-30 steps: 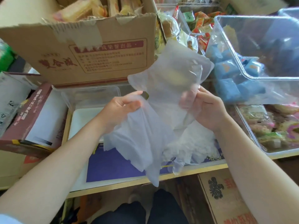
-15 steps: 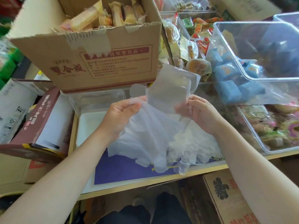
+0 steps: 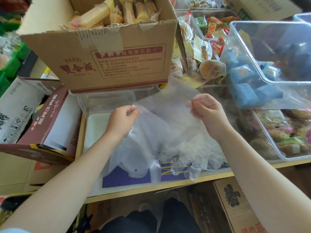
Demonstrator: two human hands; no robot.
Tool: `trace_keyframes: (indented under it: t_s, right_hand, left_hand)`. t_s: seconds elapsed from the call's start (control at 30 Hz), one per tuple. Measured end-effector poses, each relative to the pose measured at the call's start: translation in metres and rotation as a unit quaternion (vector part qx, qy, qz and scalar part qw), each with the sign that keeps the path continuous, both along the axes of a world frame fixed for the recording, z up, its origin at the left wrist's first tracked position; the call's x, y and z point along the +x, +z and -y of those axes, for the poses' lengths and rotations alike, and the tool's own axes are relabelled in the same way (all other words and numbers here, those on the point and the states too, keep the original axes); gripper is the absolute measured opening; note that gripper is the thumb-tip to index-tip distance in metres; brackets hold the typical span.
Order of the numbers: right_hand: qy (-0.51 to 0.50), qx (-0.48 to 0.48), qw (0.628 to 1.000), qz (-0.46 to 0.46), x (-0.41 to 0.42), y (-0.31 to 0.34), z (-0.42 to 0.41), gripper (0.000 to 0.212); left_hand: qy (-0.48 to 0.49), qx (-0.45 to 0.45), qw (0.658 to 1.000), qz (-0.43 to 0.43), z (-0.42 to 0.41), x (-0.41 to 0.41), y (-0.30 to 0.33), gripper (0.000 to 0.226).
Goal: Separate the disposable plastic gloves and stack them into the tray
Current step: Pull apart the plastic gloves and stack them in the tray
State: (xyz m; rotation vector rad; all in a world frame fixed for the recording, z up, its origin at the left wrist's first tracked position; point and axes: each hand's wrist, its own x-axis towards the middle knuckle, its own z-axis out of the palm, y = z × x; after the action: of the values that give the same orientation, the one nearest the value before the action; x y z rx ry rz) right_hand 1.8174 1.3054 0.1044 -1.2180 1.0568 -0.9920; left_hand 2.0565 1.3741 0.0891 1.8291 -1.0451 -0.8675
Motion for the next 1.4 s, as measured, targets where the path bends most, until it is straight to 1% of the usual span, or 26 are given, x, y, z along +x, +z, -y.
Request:
trace_keyframes:
  t_s: [0.07, 0.13, 0.2, 0.27, 0.3, 0.37, 0.4, 0.47, 0.5, 0.53, 0.6, 0.63, 0.67, 0.7, 0.8, 0.87, 0.93, 0.97, 1.03, 1.1, 1.13, 1.17, 1.2, 1.23, 1.33, 1.4]
  right_hand:
    - [0.015, -0.034, 0.999, -0.015, -0.002, 0.001, -0.005, 0.026]
    - [0.078, -0.018, 0.997, -0.007, -0.003, 0.010, -0.013, 0.026]
    - [0.197, 0.021, 0.980, -0.004, -0.002, 0.022, -0.022, 0.024]
    - [0.317, 0.025, 0.948, 0.010, 0.004, 0.030, -0.032, 0.011]
    - [0.352, 0.032, 0.935, 0.027, 0.009, 0.033, -0.036, 0.009]
    - [0.383, 0.054, 0.921, 0.055, 0.016, 0.036, -0.043, 0.022]
    - [0.389, 0.056, 0.917, 0.065, 0.019, 0.034, -0.045, 0.020]
    - [0.369, 0.067, 0.924, 0.079, 0.026, 0.033, -0.048, 0.013]
    - [0.329, 0.074, 0.939, 0.073, 0.029, 0.031, -0.047, 0.008]
    - [0.269, 0.058, 0.960, 0.052, 0.032, 0.027, -0.045, 0.004]
    - [0.104, 0.012, 0.994, 0.005, 0.035, 0.020, -0.040, 0.003]
    - [0.028, -0.002, 1.000, -0.001, 0.036, 0.018, -0.037, 0.006]
    - [-0.021, -0.012, 1.000, 0.001, 0.037, 0.017, -0.034, 0.010]
    - [-0.042, -0.011, 0.999, 0.009, 0.036, 0.017, -0.032, 0.012]
    - [-0.016, 0.014, 1.000, 0.023, 0.034, 0.019, -0.031, 0.013]
    - [-0.017, 0.026, 1.000, 0.002, 0.035, 0.022, -0.034, 0.014]
    - [-0.045, 0.015, 0.998, -0.040, 0.035, 0.024, -0.036, 0.016]
    - [-0.061, 0.013, 0.996, -0.057, 0.035, 0.023, -0.036, 0.019]
    - [-0.082, -0.002, 0.993, -0.082, 0.034, 0.020, -0.036, 0.027]
    - [-0.086, -0.025, 0.990, -0.111, 0.032, 0.017, -0.036, 0.034]
    - [-0.084, -0.038, 0.988, -0.127, 0.031, 0.016, -0.036, 0.034]
    - [-0.076, -0.047, 0.986, -0.140, 0.030, 0.016, -0.035, 0.031]
    - [-0.066, -0.051, 0.985, -0.152, 0.029, 0.015, -0.035, 0.026]
    - [-0.055, -0.048, 0.984, -0.161, 0.029, 0.015, -0.034, 0.021]
    - [-0.019, -0.025, 0.983, -0.179, 0.026, 0.015, -0.035, 0.016]
    - [-0.004, -0.010, 0.981, -0.191, 0.025, 0.015, -0.035, 0.018]
  left_hand:
    - [0.024, 0.017, 0.998, 0.061, 0.004, 0.013, -0.008, 0.012]
    - [0.046, 0.028, 0.996, 0.075, 0.010, 0.023, -0.010, 0.020]
    - [0.059, 0.040, 0.995, 0.071, 0.016, 0.029, -0.009, 0.025]
    - [0.059, 0.044, 0.995, 0.066, 0.022, 0.028, -0.005, 0.028]
    - [0.059, 0.036, 0.996, 0.051, 0.025, 0.026, -0.002, 0.029]
    - [0.053, 0.001, 0.998, -0.020, 0.028, 0.015, 0.005, 0.027]
    - [0.042, -0.017, 0.997, -0.054, 0.027, 0.008, 0.011, 0.026]
    - [0.013, -0.040, 0.993, -0.112, 0.020, -0.006, 0.025, 0.025]
    - [-0.001, -0.052, 0.988, -0.146, 0.017, -0.011, 0.031, 0.025]
    - [-0.012, -0.063, 0.982, -0.179, 0.014, -0.016, 0.037, 0.025]
    - [-0.024, -0.073, 0.976, -0.203, 0.007, -0.024, 0.046, 0.024]
    - [-0.029, -0.076, 0.974, -0.210, 0.004, -0.026, 0.049, 0.022]
    - [-0.038, -0.076, 0.970, -0.228, 0.001, -0.029, 0.053, 0.020]
    - [-0.051, -0.074, 0.964, -0.251, -0.002, -0.031, 0.054, 0.019]
    - [-0.094, -0.057, 0.943, -0.314, -0.008, -0.035, 0.057, 0.015]
    - [-0.103, -0.043, 0.936, -0.333, -0.010, -0.037, 0.056, 0.023]
    - [-0.117, -0.046, 0.946, -0.297, -0.011, -0.037, 0.054, 0.020]
    - [-0.125, -0.040, 0.953, -0.274, -0.012, -0.036, 0.052, 0.028]
    - [-0.137, -0.006, 0.956, -0.257, -0.013, -0.033, 0.056, 0.047]
    - [-0.190, 0.033, 0.949, -0.250, -0.014, -0.028, 0.059, 0.056]
    - [-0.213, 0.039, 0.950, -0.226, -0.014, -0.029, 0.059, 0.057]
    - [-0.230, 0.030, 0.955, -0.185, -0.013, -0.028, 0.055, 0.036]
    - [-0.231, 0.027, 0.962, -0.147, -0.013, -0.028, 0.053, 0.024]
    - [-0.233, 0.024, 0.965, -0.117, -0.012, -0.025, 0.048, 0.017]
    - [-0.244, 0.020, 0.963, -0.113, -0.012, -0.025, 0.042, 0.023]
    - [-0.241, 0.022, 0.963, -0.123, -0.011, -0.027, 0.042, 0.027]
